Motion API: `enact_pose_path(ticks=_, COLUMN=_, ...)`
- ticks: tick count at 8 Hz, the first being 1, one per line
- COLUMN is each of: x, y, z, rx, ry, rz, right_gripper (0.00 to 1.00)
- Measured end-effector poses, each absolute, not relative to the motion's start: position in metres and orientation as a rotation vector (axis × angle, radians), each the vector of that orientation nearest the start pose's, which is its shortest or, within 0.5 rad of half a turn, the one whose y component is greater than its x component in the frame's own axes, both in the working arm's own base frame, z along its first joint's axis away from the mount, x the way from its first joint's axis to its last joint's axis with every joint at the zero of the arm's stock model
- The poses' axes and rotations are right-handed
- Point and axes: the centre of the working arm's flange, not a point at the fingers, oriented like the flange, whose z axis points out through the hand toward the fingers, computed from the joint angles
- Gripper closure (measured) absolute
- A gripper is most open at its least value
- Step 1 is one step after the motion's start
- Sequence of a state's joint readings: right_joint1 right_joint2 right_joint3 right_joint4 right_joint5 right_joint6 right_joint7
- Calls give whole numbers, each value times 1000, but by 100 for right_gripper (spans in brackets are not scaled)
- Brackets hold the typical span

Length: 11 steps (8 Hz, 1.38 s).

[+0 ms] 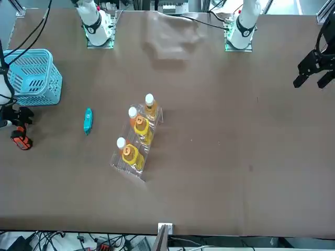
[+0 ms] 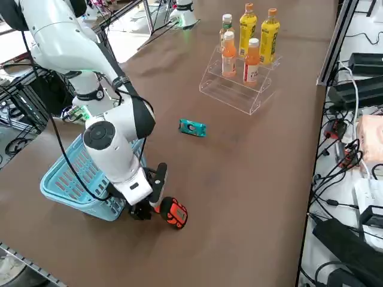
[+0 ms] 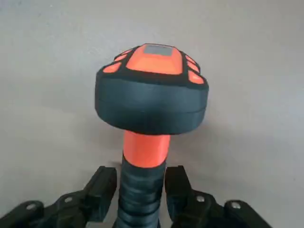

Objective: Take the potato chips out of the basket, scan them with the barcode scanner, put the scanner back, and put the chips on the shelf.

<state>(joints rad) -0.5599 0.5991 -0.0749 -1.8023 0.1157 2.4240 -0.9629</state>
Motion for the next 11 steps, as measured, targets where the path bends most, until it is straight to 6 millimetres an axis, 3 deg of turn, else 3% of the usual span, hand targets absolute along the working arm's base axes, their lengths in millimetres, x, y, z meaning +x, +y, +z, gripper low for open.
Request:
enact_pose_path(ticks=3, x=531, y=-386, z=216, rx=-3104, ry=-441, rz=-68, right_gripper=59)
enact_pose_path(ticks=8, x=535, y=-383, z=218, rx=-3091, ry=-477, rz=-66, right_gripper=59)
enact_pose_path(ticks=11, x=557, y=-382, z=253, rx=-3033, ry=-518, rz=-25, right_gripper=59)
